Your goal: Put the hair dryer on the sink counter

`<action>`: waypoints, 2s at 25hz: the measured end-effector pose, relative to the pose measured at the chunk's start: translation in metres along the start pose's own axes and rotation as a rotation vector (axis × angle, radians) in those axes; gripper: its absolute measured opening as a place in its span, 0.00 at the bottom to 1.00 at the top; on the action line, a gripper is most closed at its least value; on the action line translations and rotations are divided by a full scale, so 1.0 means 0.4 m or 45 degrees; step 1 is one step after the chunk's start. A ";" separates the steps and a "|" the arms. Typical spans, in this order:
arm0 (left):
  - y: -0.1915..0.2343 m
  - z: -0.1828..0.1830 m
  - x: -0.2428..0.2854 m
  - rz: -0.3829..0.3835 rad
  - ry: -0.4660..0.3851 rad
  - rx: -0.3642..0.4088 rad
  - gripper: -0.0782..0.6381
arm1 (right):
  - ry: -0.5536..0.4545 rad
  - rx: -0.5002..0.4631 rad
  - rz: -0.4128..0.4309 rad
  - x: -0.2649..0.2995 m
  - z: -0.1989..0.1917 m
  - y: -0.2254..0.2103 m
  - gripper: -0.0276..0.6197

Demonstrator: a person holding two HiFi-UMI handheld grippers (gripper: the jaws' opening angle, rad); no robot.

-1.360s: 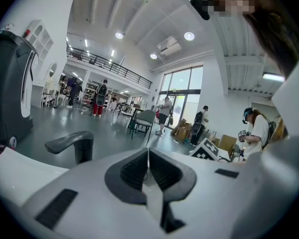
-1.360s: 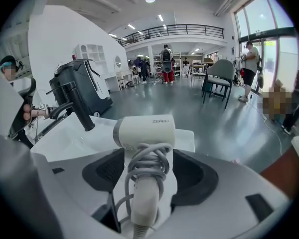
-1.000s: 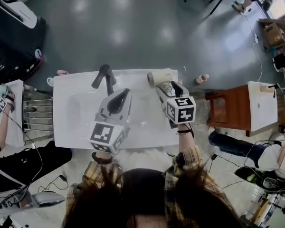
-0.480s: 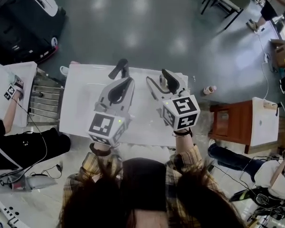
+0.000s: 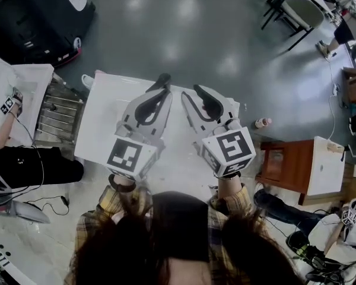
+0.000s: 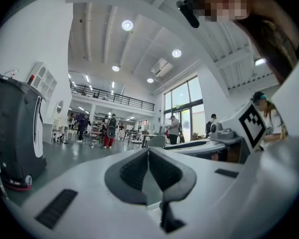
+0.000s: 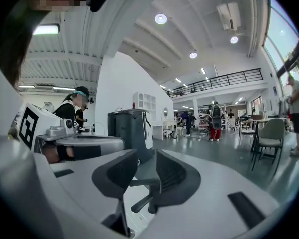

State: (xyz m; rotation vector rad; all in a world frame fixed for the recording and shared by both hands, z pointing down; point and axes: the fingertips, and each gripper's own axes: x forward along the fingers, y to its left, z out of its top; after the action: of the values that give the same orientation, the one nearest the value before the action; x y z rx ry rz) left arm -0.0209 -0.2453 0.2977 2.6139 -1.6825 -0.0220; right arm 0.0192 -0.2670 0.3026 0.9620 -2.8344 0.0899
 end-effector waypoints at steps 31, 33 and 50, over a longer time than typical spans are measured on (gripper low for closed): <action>-0.065 0.043 -0.001 -0.075 -0.006 -0.014 0.13 | -0.040 -0.043 0.013 -0.051 0.031 0.030 0.07; -0.065 0.040 0.000 -0.075 -0.005 -0.013 0.13 | -0.040 -0.040 0.013 -0.051 0.029 0.028 0.07; -0.065 0.021 0.015 -0.074 0.014 -0.003 0.13 | -0.028 -0.038 0.021 -0.049 0.008 0.011 0.07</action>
State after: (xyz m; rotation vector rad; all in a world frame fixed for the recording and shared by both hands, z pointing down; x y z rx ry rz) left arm 0.0050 -0.2401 0.2884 2.6552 -1.6017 -0.0110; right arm 0.0313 -0.2520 0.2962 0.9393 -2.8554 0.0389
